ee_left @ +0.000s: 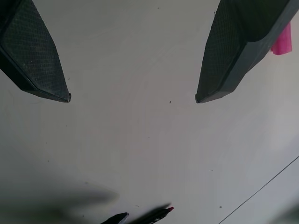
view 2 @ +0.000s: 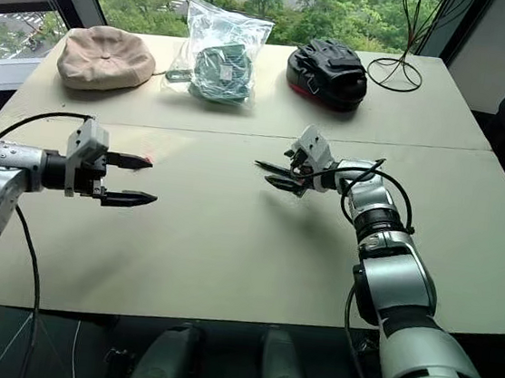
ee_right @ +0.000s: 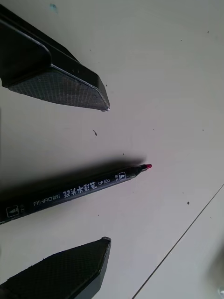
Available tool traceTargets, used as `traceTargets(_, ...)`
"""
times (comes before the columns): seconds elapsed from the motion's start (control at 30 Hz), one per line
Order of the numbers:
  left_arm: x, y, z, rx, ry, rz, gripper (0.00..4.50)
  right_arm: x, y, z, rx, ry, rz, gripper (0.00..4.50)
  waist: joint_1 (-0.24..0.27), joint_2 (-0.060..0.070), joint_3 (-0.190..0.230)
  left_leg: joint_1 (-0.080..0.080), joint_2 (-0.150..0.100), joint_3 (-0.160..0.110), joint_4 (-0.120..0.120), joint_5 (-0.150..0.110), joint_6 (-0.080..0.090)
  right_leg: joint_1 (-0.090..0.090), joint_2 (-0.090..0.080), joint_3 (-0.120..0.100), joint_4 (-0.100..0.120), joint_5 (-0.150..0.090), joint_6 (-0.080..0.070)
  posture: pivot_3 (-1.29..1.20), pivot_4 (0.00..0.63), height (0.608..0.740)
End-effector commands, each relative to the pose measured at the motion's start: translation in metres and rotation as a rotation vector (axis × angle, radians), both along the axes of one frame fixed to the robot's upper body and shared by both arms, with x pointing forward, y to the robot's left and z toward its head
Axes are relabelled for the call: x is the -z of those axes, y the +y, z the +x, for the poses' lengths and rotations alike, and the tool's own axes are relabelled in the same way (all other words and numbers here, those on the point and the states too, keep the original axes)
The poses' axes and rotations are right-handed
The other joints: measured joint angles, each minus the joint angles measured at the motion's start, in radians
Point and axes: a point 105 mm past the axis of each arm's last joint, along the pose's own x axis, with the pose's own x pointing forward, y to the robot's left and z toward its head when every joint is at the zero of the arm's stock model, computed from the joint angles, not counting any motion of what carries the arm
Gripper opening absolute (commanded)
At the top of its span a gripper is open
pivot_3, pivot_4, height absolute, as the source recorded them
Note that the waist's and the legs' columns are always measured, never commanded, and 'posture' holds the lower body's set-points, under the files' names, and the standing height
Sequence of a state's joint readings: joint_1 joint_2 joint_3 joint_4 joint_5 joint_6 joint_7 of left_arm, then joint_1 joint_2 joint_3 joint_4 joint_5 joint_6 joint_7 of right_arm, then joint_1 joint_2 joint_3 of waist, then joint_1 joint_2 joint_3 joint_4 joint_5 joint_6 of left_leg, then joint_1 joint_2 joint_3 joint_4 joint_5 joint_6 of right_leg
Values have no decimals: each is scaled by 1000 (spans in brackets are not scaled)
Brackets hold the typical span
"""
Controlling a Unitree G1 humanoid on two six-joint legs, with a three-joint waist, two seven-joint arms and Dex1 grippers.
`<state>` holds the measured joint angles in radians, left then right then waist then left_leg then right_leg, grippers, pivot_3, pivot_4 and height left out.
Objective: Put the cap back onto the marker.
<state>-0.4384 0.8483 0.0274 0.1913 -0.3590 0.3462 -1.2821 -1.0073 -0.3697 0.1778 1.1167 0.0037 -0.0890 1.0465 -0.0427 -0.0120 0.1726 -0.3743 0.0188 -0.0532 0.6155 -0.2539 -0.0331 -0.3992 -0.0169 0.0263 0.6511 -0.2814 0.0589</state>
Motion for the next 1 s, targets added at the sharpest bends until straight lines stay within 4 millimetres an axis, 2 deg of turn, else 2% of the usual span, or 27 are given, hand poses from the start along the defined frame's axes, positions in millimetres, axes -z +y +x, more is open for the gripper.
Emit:
traceTargets(0.03, -13, 5, -4, -27, -54, -7, 4472, -11, 5, 2, -46, -34, -29, 4500, -1, 0, 0, 0, 0, 0, 0, 0, 0, 0, 0, 0, 0, 0, 0, 0, 150, 740)
traceTargets(0.27, -6, 5, -12, -53, -47, -17, 4472, -1, 3, 4, -6, 18, -42, 4500, -2, 0, 0, 1, 0, -1, 0, 0, 0, 0, -1, 0, 1, 0, 0, 0, 150, 740)
traceTargets(0.6, -4, -1, -10, -63, -54, -24, 4472, -10, 13, 14, 55, 3, -21, 4500, -2, 0, 0, 1, 0, -1, 0, 0, -1, 1, -1, 0, 2, 0, -1, 0, 150, 740)
traceTargets(0.73, -1, -2, -12, -63, -52, -23, 4472, -3, 13, 13, 49, 5, -62, 4500, -2, 0, 0, 1, 0, -1, 0, 0, -1, 0, -1, 0, 2, 0, -1, 0, 150, 740)
traceTargets(0.83, -1, -2, -13, -69, -53, -22, 4500, 3, 12, 10, 36, 13, -89, 3611, -2, 0, 0, 1, 0, -1, 0, 0, -1, 0, -1, 1, 2, 0, -1, 0, 150, 740)
traceTargets(1.0, 0, -2, -15, -72, -60, -14, 4500, 8, 9, 7, 29, 46, -83, 933, -1, 0, 0, 2, 0, -1, 0, 0, -1, 2, -1, 0, 2, 0, -1, 0, 150, 740)
